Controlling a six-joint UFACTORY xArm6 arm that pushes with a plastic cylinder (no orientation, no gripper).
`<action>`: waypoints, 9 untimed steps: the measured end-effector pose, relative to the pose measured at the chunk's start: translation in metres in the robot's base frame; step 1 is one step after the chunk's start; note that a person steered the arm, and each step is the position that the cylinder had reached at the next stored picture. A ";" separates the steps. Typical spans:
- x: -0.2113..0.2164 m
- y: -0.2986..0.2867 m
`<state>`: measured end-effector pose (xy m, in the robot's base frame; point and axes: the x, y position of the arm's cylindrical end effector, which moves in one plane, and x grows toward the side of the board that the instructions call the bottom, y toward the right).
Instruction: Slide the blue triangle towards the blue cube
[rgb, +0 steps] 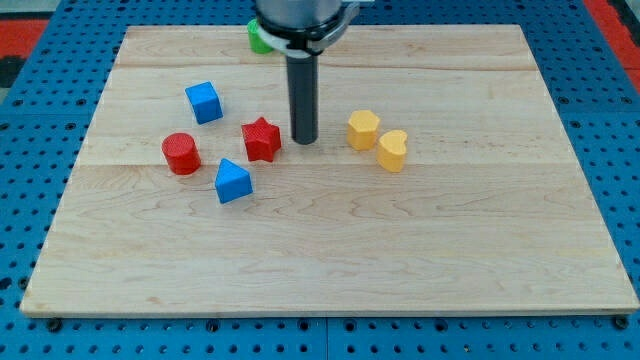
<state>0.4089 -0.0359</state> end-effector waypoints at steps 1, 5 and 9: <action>0.010 -0.084; 0.122 0.009; 0.010 -0.072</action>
<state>0.4193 -0.1074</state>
